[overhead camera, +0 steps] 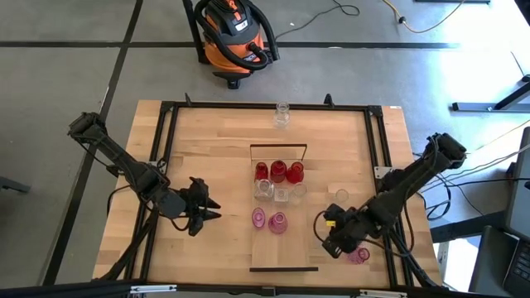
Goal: Sort vases onto shelf
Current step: Put the transparent vase on the shelf
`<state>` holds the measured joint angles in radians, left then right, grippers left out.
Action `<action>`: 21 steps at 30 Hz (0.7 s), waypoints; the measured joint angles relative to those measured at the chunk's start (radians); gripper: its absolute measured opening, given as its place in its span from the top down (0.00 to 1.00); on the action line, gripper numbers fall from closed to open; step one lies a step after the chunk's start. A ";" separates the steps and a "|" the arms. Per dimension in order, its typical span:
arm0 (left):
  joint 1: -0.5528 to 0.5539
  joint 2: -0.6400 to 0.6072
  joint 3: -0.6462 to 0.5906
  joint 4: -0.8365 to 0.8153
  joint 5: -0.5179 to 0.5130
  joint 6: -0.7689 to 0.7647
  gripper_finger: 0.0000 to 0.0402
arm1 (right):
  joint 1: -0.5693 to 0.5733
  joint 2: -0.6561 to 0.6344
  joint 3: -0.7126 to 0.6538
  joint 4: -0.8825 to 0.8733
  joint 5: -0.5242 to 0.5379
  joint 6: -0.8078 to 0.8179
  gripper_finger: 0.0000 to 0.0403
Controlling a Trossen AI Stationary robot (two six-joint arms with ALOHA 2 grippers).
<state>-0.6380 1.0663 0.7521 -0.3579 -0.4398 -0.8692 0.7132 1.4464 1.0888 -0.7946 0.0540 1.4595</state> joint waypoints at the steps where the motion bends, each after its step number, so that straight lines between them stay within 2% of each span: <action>1: 0.000 0.000 0.000 -0.001 -0.007 0.000 0.64 | -0.016 0.000 0.025 -0.033 -0.005 -0.035 0.97; 7: 0.000 0.000 0.000 0.000 -0.034 0.001 0.64 | -0.139 0.003 0.230 -0.205 -0.045 -0.243 0.98; 11: 0.000 0.000 0.000 0.000 -0.050 0.001 0.64 | -0.226 0.042 0.372 -0.280 -0.145 -0.356 0.99; 16: 0.000 0.000 0.000 0.000 -0.067 0.000 0.64 | -0.283 0.159 0.548 -0.351 -0.281 -0.455 0.99; 21: 0.000 0.000 0.000 0.000 -0.068 -0.005 0.64 | -0.280 0.316 0.724 -0.450 -0.330 -0.513 0.99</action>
<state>-0.6380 1.0664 0.7525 -0.3581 -0.5076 -0.8744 0.4328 1.7623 1.8124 -1.2446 -0.2757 0.9463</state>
